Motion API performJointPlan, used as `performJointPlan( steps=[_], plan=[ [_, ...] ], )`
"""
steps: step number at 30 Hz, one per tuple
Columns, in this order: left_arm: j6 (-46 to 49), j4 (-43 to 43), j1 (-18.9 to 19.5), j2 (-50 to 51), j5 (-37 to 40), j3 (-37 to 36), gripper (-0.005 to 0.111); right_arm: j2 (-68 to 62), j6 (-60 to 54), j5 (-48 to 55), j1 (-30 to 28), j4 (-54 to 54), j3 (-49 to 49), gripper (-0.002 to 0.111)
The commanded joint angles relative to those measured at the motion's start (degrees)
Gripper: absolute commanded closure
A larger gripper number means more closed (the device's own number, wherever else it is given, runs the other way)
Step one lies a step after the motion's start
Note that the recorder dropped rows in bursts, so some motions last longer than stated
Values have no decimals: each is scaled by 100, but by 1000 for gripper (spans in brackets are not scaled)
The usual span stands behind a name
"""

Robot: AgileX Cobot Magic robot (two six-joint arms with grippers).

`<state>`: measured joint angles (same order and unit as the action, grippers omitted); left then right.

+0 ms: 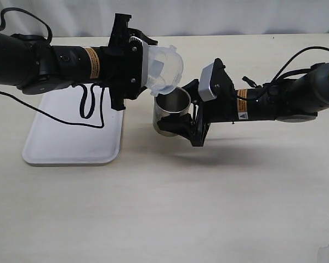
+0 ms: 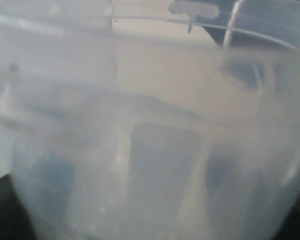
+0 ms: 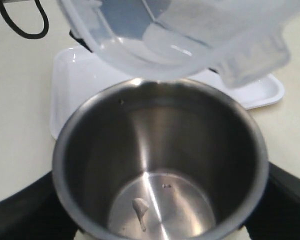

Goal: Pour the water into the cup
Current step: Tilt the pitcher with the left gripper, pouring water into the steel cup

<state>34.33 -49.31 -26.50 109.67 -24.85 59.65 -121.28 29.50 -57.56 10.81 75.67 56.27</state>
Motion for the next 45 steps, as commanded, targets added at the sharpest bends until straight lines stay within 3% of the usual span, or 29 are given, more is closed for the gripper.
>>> performJointPlan(
  steps=[1, 20, 26, 45],
  plan=[
    [93, 71, -10, -83, -123, 47, 107, 6, -39, -119, 4, 2, 29, 104],
    [847, 116, -10, -42, -204, 47, 107, 6, -39, -127, 4, 185, 29, 104],
    [1526, 686, -10, -42, -299, 47, 107, 6, -39, -127, 4, 261, 29, 104],
    [2003, 673, -20, -42, -460, 47, 107, 6, -39, -127, 4, 261, 29, 104]
  ],
)
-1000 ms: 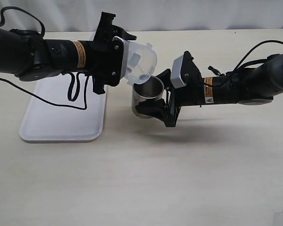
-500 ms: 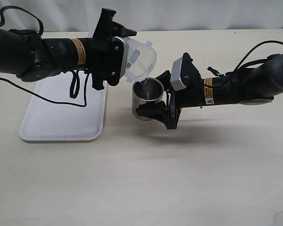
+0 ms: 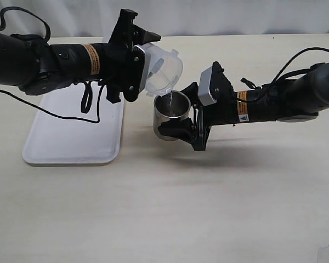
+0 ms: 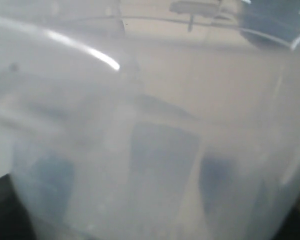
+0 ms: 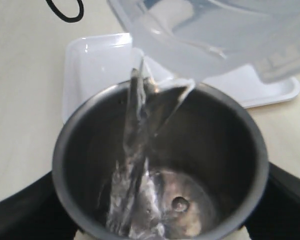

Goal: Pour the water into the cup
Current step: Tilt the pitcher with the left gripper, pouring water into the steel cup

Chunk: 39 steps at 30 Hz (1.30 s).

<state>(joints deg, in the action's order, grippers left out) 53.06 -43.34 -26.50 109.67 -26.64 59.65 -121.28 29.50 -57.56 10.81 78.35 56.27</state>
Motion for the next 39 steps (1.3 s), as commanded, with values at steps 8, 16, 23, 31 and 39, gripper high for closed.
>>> performJointPlan(
  steps=[8, 16, 23, 31, 39],
  plan=[
    [514, 76, -20, -42, -323, 47, 107, 6, -39, -127, 4, -7, 29, 104],
    [621, 76, -20, -42, -455, 47, 107, 6, -39, -127, 4, -7, 29, 104],
    [855, 99, -20, -42, -455, 47, 107, 6, -39, -127, 4, -7, 29, 104],
    [1027, 99, -20, -42, -706, 47, 107, 6, -39, -105, 4, 8, 29, 104],
    [1310, 99, -20, -42, -706, 47, 107, 6, -39, -105, 4, 8, 29, 104]
  ],
)
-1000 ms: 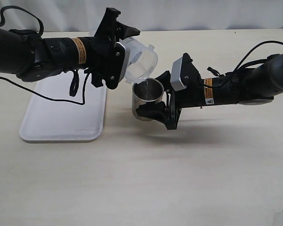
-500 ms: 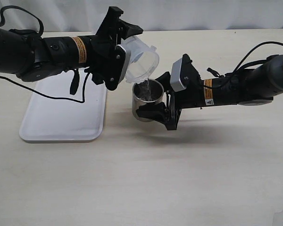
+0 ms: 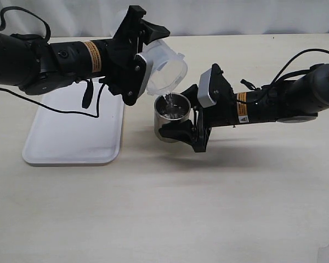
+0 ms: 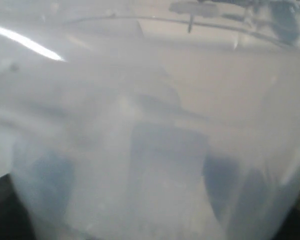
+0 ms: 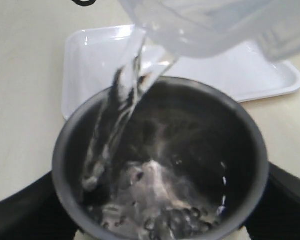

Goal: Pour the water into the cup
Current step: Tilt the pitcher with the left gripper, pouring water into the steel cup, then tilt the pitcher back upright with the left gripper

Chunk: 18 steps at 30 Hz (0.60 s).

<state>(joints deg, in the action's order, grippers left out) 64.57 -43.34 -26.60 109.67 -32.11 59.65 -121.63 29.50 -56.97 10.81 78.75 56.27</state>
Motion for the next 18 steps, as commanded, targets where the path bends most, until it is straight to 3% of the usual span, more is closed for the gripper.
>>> performJointPlan(
  steps=[1, 18],
  plan=[
    [197, 99, -9, -42, -159, 47, 107, 41, -39, -165, 4, -32, 29, 104],
    [606, 99, -9, -42, -161, 47, 107, 41, -39, -165, 4, -32, 29, 104]
  ],
)
